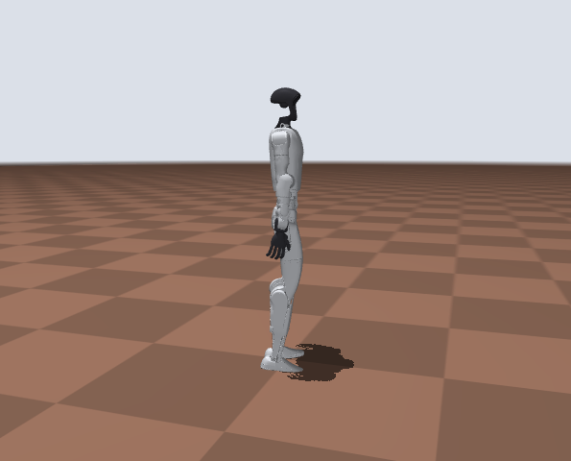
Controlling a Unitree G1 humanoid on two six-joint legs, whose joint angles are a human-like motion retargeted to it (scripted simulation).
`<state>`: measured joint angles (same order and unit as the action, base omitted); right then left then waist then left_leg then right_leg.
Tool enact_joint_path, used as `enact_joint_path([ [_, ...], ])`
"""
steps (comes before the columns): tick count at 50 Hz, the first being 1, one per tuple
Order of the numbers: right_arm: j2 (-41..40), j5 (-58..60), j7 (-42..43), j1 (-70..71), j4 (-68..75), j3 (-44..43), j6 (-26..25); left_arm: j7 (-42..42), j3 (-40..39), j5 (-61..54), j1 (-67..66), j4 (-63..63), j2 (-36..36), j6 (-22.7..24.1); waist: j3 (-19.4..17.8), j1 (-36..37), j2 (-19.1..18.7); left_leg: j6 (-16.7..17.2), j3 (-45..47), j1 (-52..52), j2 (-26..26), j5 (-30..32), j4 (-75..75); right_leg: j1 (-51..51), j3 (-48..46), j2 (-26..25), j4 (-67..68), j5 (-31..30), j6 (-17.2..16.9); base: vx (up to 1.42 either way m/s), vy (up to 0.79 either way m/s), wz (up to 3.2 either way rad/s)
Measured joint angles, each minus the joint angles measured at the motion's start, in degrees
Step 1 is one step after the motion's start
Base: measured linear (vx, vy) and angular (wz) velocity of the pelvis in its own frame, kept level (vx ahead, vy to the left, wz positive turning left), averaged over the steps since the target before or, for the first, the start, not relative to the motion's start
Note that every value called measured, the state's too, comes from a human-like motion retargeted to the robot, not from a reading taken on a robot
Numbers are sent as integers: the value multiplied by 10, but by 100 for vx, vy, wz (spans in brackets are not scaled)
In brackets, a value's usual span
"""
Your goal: In place motions
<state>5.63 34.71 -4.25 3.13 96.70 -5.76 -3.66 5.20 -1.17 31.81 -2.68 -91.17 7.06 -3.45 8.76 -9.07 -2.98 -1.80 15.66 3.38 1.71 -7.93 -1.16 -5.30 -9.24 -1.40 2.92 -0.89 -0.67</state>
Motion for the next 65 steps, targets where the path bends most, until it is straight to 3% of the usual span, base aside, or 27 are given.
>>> enact_joint_path([
  [6, 12, -25, 7, -6, 7, -16, 0, 15, 2, -8, 30, 23, -6, 5, -13, 54, -6, 24, 23, 39, -23, 7, 16, 6, 0, -2, -12, 13, 1, -14, 3, 7],
  [10, 28, -51, 10, -13, 7, -32, -1, 36, 16, -15, 56, 62, -19, 19, -42, 109, -10, 41, 26, 69, -33, 15, 38, 14, -18, 8, -17, 21, 0, -25, 11, 77],
  [13, 42, -57, 5, -15, 7, -52, -2, 45, 40, -24, 73, 96, -29, 35, -87, 71, -12, 41, -56, 88, 4, 37, 55, 27, -124, 26, -22, 19, 15, -33, 13, 304],
  [15, 48, -56, -1, -20, 7, -49, 0, 37, 54, -34, 77, 114, -32, 52, -107, 78, -9, 41, -44, 88, 9, 45, 55, 38, -161, 36, -27, 22, 19, -30, 14, 220],
  [20, 56, -20, 13, -38, -1, -44, -11, -63, 78, -62, 51, 123, -30, 132, -103, 99, -14, 106, 186, 54, -42, 74, 28, 52, -232, 45, -33, 37, 12, -17, 14, 171],
  [22, 53, -6, 28, -43, -7, -45, -14, -102, 73, -70, 39, 108, -27, 147, -96, 90, -13, 116, 237, 45, -57, 92, 27, 56, -263, 50, -33, 42, 5, -13, 13, 191],
  [26, 47, -14, 33, -48, -17, -42, -5, -147, 46, -72, 31, 43, -18, 130, -83, 73, -7, 107, 286, 29, -80, 119, 45, 63, -303, 60, -34, 50, -10, -11, 11, 178],
  [30, 38, -26, 27, -49, -20, -56, -2, -177, 19, -90, 25, -25, -8, 93, -55, 62, 7, 80, 462, -4, -88, 172, 54, 60, -344, 77, -32, 53, -30, -6, 12, 177],
  [32, 34, -33, 27, -49, -23, -62, -1, -186, 8, -105, 19, -42, -5, 84, -45, 52, 12, 61, 492, -9, -78, 193, 61, 63, -370, 85, -32, 52, -39, 0, 16, 175],
  [36, 33, -40, 26, -47, -30, -61, 3, -188, -15, -119, 0, -42, -10, 80, -45, 67, 3, 82, 422, -4, -55, 179, 40, 77, -388, 72, -29, 44, -49, 4, 22, 82],
  [40, 38, -29, 28, -45, -36, -52, 0, -182, -39, -119, -21, -33, -27, 77, -42, 96, -2, 78, 390, -12, -26, 175, -5, 92, -391, 72, -25, 23, -58, 11, 31, 16],
  [45, 23, -38, 67, -36, -52, -72, 18, -182, -41, -115, -27, -25, -32, 78, -38, 91, 6, 53, 321, 1, 0, 160, -12, 109, -436, 91, -9, -7, -77, 8, 25, 67],
  [49, 7, -97, 106, -43, -88, -81, 30, -169, -19, -103, -5, -25, -24, 55, -67, 87, 4, 32, 274, -12, -2, 152, -9, 139, -451, 116, 43, -77, -76, 12, 24, 99],
  [53, 11, -121, 109, -39, -101, -80, 39, -112, -5, -92, 22, 0, -22, 39, -101, 66, -29, 23, 238, -26, -39, 152, -4, 139, -430, 148, 159, -167, -32, 9, 21, 125],
  [55, 16, -117, 106, -36, -98, -68, 38, -58, -8, -72, 34, 17, -18, 28, -105, 64, -33, 19, 228, -24, -44, 153, -5, 107, -372, 166, 220, -183, -51, 9, 11, 87],
  [56, 17, -111, 106, -34, -93, -64, 36, -28, -8, -60, 38, 24, -14, 23, -105, 64, -28, 18, 223, -21, -40, 153, -6, 83, -314, 160, 234, -183, -85, 6, 4, 87],
  [58, 15, -97, 107, -30, -85, -55, 32, 23, -6, -42, 46, 36, -5, 16, -105, 60, -27, 18, 208, -9, -48, 161, -9, 32, -190, 111, 239, -176, -136, 3, -8, 99],
  [59, 13, -89, 108, -27, -83, -50, 29, 40, -5, -39, 52, 39, 1, 15, -106, 59, -26, 20, 202, -3, -56, 165, -9, 10, -138, 82, 234, -167, -143, -3, -27, 87],
  [61, 7, -77, 112, -23, -82, -39, 25, 58, 0, -43, 60, 41, 14, 15, -110, 50, -19, 24, 188, 4, -62, 169, -7, -10, -69, 45, 209, -146, -143, 3, -21, 106],
  [65, 0, -65, 116, -30, -89, -18, 28, 41, 11, -50, 66, 38, 29, 15, -128, 7, 11, 14, 139, -13, -18, 154, 0, -3, 5, 51, 131, -78, -125, 15, 6, 161],
])
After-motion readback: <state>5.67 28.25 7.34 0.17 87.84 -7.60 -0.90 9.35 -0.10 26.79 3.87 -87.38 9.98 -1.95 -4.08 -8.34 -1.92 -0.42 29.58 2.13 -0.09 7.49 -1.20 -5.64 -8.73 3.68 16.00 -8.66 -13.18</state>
